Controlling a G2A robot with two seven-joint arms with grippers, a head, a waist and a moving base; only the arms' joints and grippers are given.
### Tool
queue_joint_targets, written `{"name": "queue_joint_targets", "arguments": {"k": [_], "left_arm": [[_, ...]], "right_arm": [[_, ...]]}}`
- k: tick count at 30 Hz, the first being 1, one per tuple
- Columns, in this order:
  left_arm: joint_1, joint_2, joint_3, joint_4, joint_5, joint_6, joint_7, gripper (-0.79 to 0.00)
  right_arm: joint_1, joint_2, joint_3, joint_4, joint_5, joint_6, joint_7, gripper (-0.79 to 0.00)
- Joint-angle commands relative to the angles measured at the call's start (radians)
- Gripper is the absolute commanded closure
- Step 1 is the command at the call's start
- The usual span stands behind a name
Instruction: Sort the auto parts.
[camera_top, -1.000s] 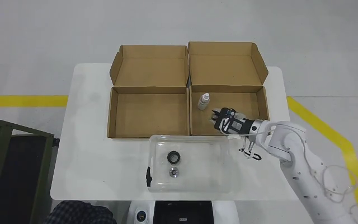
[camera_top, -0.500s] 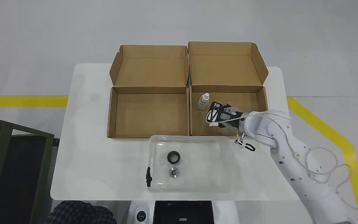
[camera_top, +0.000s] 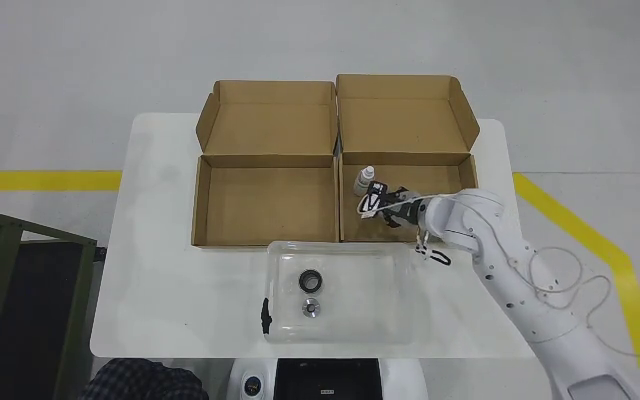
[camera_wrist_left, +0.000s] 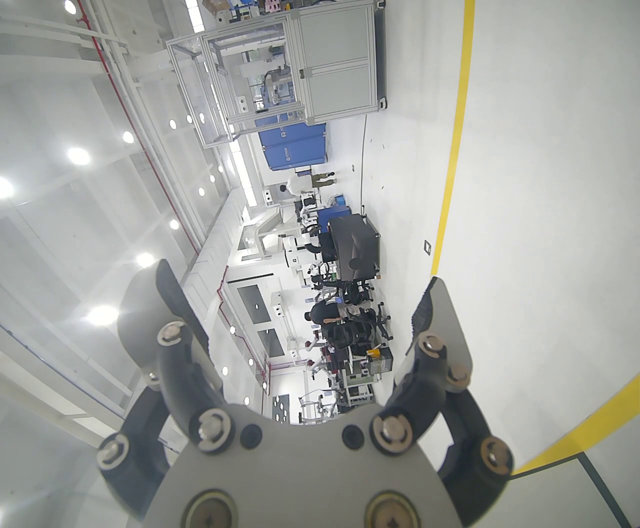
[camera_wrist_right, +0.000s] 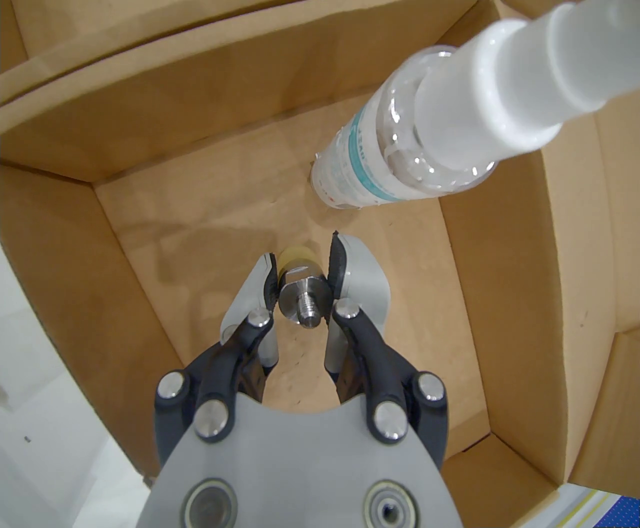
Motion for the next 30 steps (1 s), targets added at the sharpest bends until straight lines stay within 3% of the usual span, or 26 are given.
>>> {"name": "queue_joint_targets", "arguments": {"k": [1,6,11,24,30], "left_arm": [[0.000,0.000,0.000,0.000,0.000,0.000,0.000,-0.785],[0.000,0.000,0.000,0.000,0.000,0.000,0.000,-0.785],[0.000,0.000,0.000,0.000,0.000,0.000,0.000,-0.785],[0.000,0.000,0.000,0.000,0.000,0.000,0.000,-0.785],[0.000,0.000,0.000,0.000,0.000,0.000,0.000,-0.785]], "right_arm": [[0.006,-0.002,-0.004,0.010,0.001,0.001,-0.001,-0.188],[0.009,-0.005,0.003,0.017,0.021,0.013,-0.027,-0.357],[-0.025,0.007,0.056,-0.025,0.043,0.015,-0.041,-0.431],[-0.231,0.056,0.258,-0.296,0.106,-0.040,-0.103,-0.449],[-0.331,0.067,0.285,-0.418,0.111,-0.079,-0.140,-0.449]]}}
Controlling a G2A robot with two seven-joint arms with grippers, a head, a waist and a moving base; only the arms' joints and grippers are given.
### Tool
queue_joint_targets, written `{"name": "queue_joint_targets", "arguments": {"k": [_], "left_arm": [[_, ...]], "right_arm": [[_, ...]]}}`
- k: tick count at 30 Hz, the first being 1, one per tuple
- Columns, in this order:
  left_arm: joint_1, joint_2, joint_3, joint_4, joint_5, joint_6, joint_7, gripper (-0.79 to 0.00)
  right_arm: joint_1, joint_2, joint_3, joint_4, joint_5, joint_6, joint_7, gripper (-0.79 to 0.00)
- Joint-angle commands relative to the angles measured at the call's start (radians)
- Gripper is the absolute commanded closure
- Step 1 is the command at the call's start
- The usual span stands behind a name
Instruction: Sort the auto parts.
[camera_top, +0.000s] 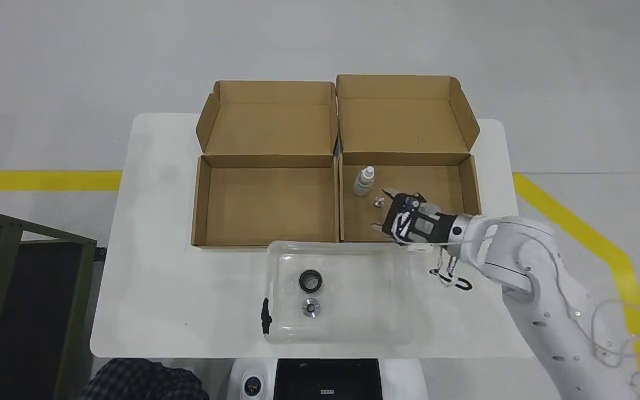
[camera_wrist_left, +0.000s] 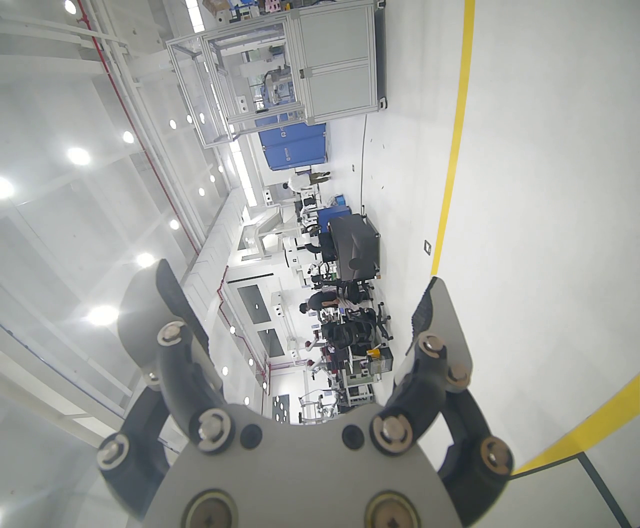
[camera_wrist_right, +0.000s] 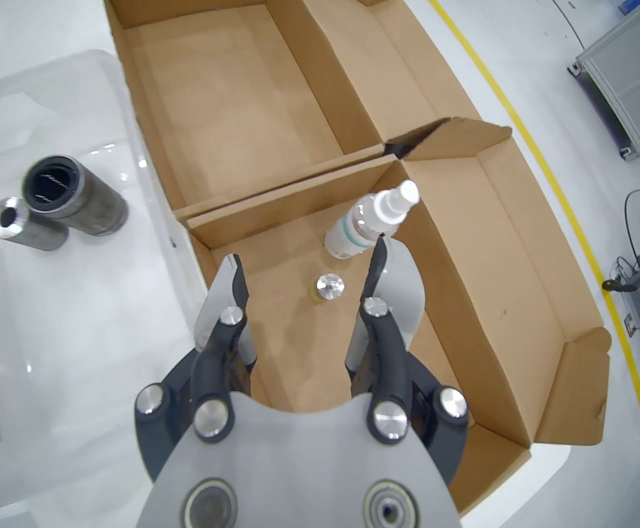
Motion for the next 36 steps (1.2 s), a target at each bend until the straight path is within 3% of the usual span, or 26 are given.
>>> {"name": "queue_joint_targets", "arguments": {"k": [1,9,16,36], "left_arm": [[0.000,0.000,0.000,0.000,0.000,0.000,0.000,-0.785],[0.000,0.000,0.000,0.000,0.000,0.000,0.000,-0.785],[0.000,0.000,0.000,0.000,0.000,0.000,0.000,-0.785],[0.000,0.000,0.000,0.000,0.000,0.000,0.000,-0.785]], "right_arm": [[-0.031,0.002,-0.005,-0.037,-0.001,-0.012,-0.015,-0.446],[-0.119,0.002,-0.085,-0.158,-0.073,-0.014,-0.071,-0.493],[-0.103,-0.012,-0.193,-0.144,-0.164,0.022,-0.102,-0.628],[-0.015,-0.052,-0.379,-0.012,-0.235,0.066,-0.158,-0.585]]}}
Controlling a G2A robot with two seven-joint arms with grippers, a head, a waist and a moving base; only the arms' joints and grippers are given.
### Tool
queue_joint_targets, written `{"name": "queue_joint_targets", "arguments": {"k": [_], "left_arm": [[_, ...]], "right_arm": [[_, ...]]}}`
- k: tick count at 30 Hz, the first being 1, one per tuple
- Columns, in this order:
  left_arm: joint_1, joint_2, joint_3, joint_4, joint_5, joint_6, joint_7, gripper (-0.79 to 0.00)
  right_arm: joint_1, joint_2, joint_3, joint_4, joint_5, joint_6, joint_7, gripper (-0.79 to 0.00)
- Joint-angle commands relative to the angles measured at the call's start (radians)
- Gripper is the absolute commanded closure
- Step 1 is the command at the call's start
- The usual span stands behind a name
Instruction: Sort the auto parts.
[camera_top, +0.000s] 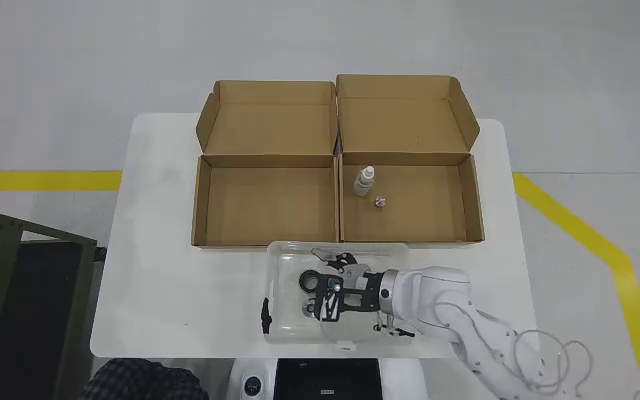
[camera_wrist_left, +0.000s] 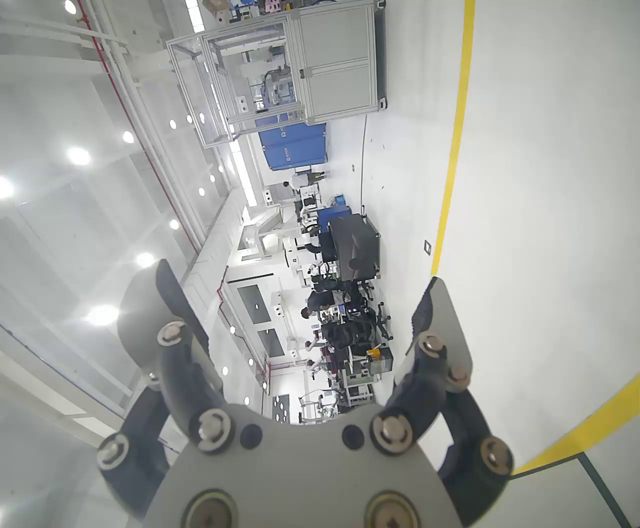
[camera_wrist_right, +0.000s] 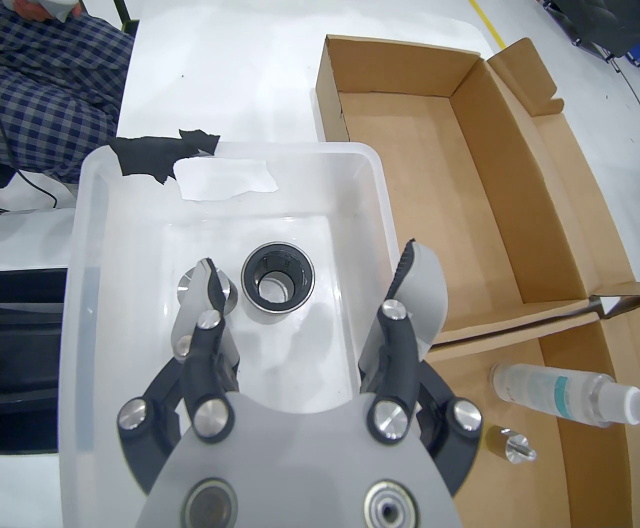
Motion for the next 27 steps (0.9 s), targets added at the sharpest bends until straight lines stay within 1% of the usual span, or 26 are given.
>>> {"name": "queue_joint_targets", "arguments": {"k": [1,15,17,22,24,27], "left_arm": [[0.000,0.000,0.000,0.000,0.000,0.000,0.000,-0.785],[0.000,0.000,0.000,0.000,0.000,0.000,0.000,-0.785],[0.000,0.000,0.000,0.000,0.000,0.000,0.000,-0.785],[0.000,0.000,0.000,0.000,0.000,0.000,0.000,-0.785],[0.000,0.000,0.000,0.000,0.000,0.000,0.000,-0.785],[0.000,0.000,0.000,0.000,0.000,0.000,0.000,-0.785]], "right_arm": [[0.008,-0.004,-0.013,0.015,-0.005,0.002,-0.002,-0.585],[0.062,-0.029,-0.077,0.124,-0.016,0.012,-0.027,-0.560],[0.074,-0.032,-0.088,0.142,-0.023,0.003,-0.034,-0.576],[0.098,-0.043,-0.107,0.191,-0.028,0.005,-0.065,-0.539],[0.107,-0.047,-0.111,0.204,-0.025,0.005,-0.072,-0.511],[0.116,-0.051,-0.115,0.210,-0.018,0.003,-0.075,-0.511]]}}
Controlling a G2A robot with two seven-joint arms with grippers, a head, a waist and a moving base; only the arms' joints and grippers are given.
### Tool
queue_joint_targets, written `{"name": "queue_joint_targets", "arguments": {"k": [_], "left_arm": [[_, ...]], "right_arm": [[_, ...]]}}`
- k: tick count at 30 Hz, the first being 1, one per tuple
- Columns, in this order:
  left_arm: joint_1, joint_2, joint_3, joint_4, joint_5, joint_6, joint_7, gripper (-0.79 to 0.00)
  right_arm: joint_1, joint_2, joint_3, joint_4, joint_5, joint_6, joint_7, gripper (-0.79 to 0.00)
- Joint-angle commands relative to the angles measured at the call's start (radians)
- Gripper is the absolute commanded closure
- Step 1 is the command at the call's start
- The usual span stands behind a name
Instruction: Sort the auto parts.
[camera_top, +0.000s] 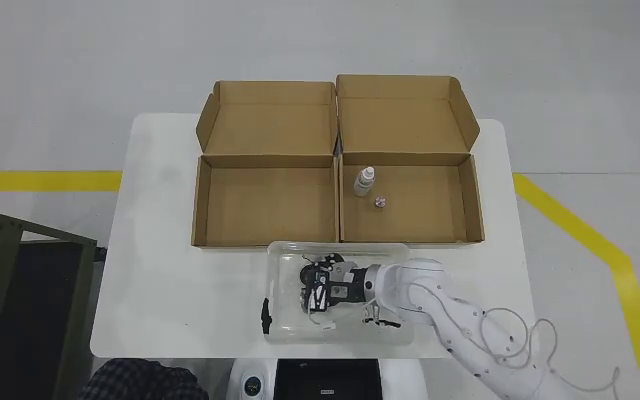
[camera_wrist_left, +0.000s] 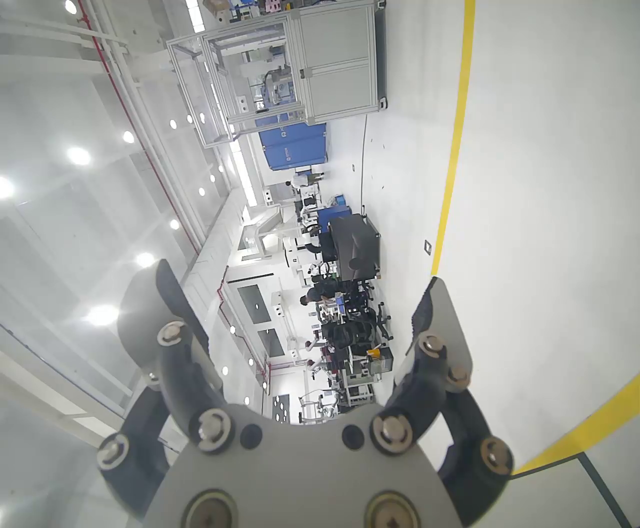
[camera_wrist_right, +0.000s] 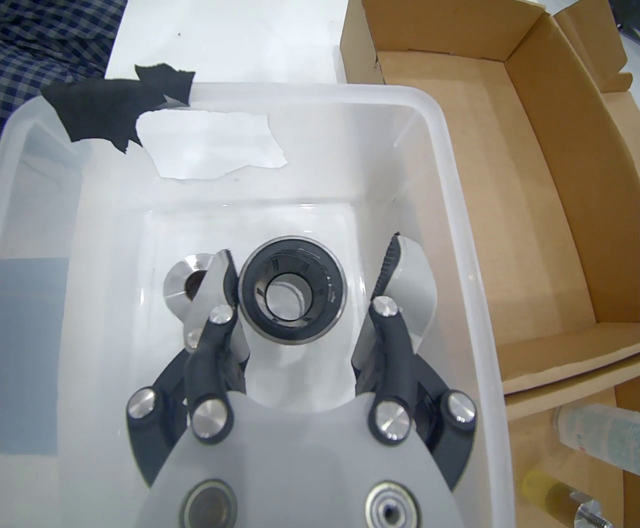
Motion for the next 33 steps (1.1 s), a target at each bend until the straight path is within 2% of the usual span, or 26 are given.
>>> {"name": "queue_joint_targets", "arguments": {"k": [1,8,18,27,31,33], "left_arm": [[0.000,0.000,0.000,0.000,0.000,0.000,0.000,-0.785],[0.000,0.000,0.000,0.000,0.000,0.000,0.000,-0.785],[0.000,0.000,0.000,0.000,0.000,0.000,0.000,-0.785],[0.000,0.000,0.000,0.000,0.000,0.000,0.000,-0.785],[0.000,0.000,0.000,0.000,0.000,0.000,0.000,-0.785],[0.000,0.000,0.000,0.000,0.000,0.000,0.000,-0.785]], "right_arm": [[0.004,-0.002,0.000,-0.005,0.008,-0.003,-0.004,-0.520],[-0.005,0.001,0.021,-0.038,0.019,-0.023,0.001,-0.533],[0.021,-0.009,0.023,0.028,0.058,-0.026,-0.005,-0.477],[0.036,-0.020,0.002,0.066,0.066,-0.031,0.003,-0.489],[0.040,-0.024,-0.005,0.083,0.069,-0.032,-0.001,-0.459],[0.041,-0.026,-0.006,0.089,0.076,-0.032,-0.004,-0.388]]}}
